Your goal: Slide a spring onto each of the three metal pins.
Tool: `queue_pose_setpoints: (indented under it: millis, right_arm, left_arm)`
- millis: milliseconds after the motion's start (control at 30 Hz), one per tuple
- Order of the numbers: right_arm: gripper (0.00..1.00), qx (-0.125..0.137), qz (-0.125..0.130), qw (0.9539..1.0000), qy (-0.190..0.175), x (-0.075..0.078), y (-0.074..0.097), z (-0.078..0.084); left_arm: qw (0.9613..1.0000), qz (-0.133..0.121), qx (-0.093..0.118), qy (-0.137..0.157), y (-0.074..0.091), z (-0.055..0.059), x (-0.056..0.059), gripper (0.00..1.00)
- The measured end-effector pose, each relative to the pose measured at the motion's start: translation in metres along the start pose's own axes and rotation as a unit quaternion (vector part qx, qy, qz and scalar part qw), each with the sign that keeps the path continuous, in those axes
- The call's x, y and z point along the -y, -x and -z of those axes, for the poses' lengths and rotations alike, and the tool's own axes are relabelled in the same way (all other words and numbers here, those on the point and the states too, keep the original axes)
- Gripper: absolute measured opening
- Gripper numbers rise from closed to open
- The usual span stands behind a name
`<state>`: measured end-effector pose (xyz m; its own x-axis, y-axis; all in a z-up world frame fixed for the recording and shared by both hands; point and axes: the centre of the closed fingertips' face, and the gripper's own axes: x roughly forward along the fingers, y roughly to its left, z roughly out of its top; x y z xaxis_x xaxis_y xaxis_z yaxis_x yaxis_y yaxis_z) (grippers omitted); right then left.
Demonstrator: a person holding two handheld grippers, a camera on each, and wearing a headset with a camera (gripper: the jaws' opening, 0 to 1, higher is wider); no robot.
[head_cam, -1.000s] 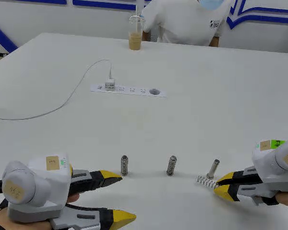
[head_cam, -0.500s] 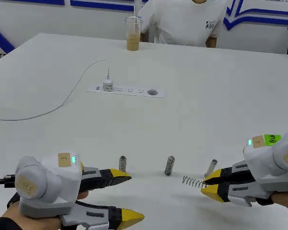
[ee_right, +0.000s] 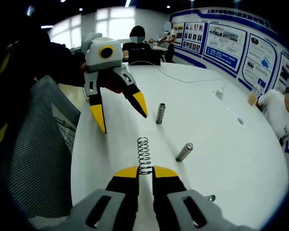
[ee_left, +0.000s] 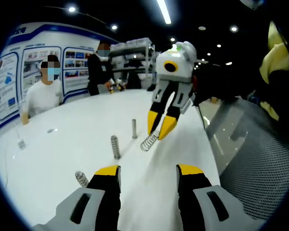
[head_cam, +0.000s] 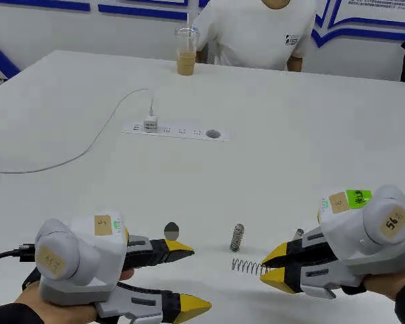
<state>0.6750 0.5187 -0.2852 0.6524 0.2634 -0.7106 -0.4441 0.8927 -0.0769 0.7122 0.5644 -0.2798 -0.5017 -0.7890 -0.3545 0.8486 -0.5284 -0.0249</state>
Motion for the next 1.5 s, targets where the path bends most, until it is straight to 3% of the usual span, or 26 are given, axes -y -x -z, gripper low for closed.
queue_pose_setpoints:
  millis: [600, 1167, 1500]
  right_arm:
    - [0.11, 0.003, -0.046, 0.9976, 0.052, -0.023, -0.013, -0.022]
    - [0.11, 0.002, -0.064, 0.9953, 0.073, -0.033, -0.016, -0.027]
    - [0.11, 0.006, -0.068, 0.9951, 0.071, -0.035, -0.011, -0.033]
  left_arm:
    - [0.9996, 0.017, 0.004, -0.021, -0.005, -0.006, 0.009, 0.35]
    - [0.9982, 0.039, 0.006, -0.045, -0.007, -0.005, 0.018, 0.13]
    - [0.998, 0.041, 0.005, -0.048, -0.006, -0.004, 0.018, 0.12]
